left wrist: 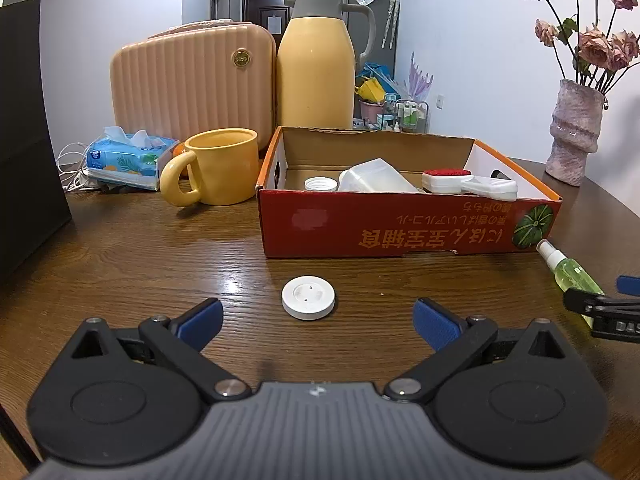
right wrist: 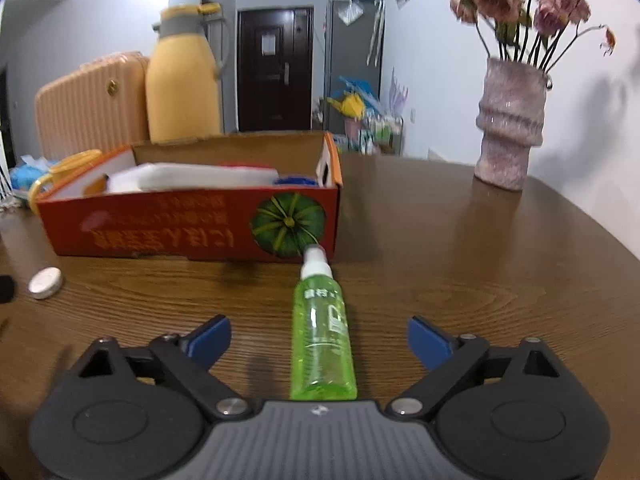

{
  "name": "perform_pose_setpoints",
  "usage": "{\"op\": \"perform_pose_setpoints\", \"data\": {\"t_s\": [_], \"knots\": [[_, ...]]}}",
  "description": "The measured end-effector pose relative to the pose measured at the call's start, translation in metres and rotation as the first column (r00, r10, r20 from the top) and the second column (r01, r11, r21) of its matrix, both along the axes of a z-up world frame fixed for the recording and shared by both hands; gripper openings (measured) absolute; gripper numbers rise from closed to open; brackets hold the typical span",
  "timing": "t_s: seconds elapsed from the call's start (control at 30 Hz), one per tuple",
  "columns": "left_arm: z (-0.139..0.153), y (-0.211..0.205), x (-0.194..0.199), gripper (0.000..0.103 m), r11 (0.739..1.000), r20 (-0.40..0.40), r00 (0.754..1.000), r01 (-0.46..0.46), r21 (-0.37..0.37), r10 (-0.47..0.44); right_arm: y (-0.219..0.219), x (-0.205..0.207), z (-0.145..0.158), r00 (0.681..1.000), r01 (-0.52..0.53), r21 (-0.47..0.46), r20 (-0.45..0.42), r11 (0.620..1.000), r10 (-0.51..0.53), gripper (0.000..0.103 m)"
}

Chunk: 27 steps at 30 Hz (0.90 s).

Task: Organize rigid objects
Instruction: 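Grasp the green spray bottle with the right tool while the left tool moves toward the white round cap, then grasp the white round cap with the left tool while the right tool holds the bottle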

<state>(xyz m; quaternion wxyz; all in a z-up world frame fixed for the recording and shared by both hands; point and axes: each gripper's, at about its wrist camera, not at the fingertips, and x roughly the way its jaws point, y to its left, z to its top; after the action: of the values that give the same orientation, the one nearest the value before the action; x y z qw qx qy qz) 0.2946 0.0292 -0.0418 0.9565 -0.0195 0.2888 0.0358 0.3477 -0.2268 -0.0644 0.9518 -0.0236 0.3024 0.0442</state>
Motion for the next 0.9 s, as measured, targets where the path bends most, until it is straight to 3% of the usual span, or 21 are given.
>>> {"op": "perform_pose_setpoints", "data": {"t_s": [0.17, 0.3, 0.33, 0.37, 0.43, 0.6, 0.9], "knots": [[0.0, 0.001, 0.0, 0.103, 1.0, 0.001, 1.0, 0.001, -0.004, -0.001, -0.007, 0.021, -0.007, 0.998, 0.014, 0.031, -0.058, 0.999, -0.013, 0.068], [0.0, 0.001, 0.0, 0.103, 1.0, 0.001, 1.0, 0.001, -0.006, -0.001, -0.006, 0.026, -0.008, 0.998, 0.008, 0.033, -0.065, 0.999, -0.006, 0.059], [0.0, 0.001, 0.0, 0.103, 1.0, 0.0, 1.0, 0.001, -0.005, -0.001, -0.005, 0.026, -0.009, 0.998, 0.001, 0.032, -0.063, 0.999, 0.001, 0.054], [0.0, 0.001, 0.0, 0.103, 1.0, 0.0, 1.0, 0.0, -0.004, 0.0, -0.004, 0.025, -0.008, 0.998, -0.006, 0.028, -0.058, 1.0, 0.007, 0.04], [0.0, 0.001, 0.0, 0.103, 1.0, -0.002, 1.0, -0.001, -0.004, 0.001, -0.004, 0.023, -0.007, 0.998, -0.019, 0.037, -0.051, 0.999, 0.021, 0.03], [-0.002, 0.001, 0.002, 0.103, 1.0, -0.01, 1.0, -0.005, -0.001, 0.005, -0.004, 0.018, -0.007, 0.999, -0.025, 0.044, -0.036, 0.999, 0.026, 0.03], [-0.008, 0.006, 0.013, 0.103, 1.0, -0.056, 0.998, -0.014, -0.015, 0.013, -0.008, -0.002, 0.008, 0.997, -0.017, 0.103, 0.073, 0.995, 0.01, 0.03]]}}
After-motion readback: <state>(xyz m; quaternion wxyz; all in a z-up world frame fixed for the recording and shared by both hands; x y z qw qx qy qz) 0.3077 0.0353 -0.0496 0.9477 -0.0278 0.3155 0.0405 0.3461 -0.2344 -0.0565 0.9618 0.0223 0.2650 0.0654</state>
